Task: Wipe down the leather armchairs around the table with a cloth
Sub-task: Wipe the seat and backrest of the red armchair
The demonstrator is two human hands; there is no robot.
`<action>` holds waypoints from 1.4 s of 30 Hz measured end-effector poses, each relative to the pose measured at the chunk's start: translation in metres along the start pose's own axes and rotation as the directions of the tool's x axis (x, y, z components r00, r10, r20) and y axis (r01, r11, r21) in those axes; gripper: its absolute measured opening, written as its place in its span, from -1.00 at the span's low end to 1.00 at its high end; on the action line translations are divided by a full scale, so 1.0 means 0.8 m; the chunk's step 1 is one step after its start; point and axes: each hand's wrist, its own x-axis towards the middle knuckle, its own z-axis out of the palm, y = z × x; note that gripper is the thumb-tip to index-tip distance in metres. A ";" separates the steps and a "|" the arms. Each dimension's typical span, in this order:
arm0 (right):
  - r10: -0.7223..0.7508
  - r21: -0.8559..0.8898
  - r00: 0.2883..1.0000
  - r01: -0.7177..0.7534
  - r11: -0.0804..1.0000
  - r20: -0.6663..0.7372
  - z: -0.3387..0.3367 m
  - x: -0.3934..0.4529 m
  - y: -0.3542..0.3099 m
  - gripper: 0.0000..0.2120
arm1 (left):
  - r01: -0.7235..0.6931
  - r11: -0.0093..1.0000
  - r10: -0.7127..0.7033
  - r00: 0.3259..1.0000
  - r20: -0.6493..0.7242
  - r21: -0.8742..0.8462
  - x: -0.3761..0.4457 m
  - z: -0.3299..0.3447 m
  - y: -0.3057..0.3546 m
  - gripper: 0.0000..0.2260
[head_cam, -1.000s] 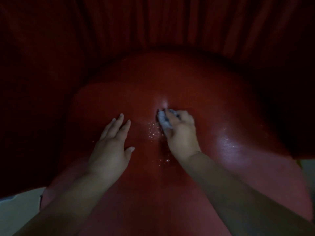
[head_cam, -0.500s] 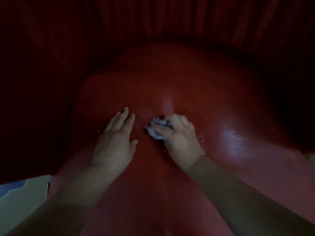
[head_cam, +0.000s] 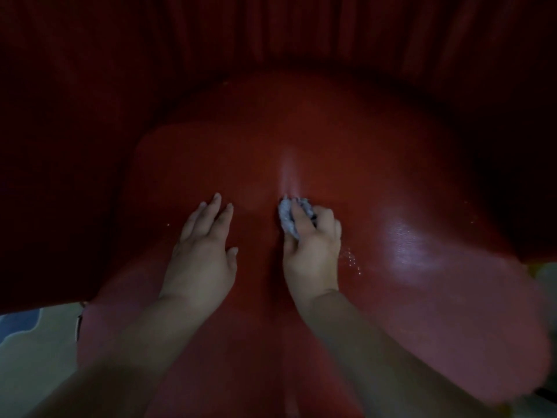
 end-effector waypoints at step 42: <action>-0.381 -0.322 0.900 0.432 0.843 0.211 -0.087 -0.002 0.100 -0.61 | -0.080 0.996 0.081 0.997 -0.004 0.033 -0.011 0.034 0.071 -0.30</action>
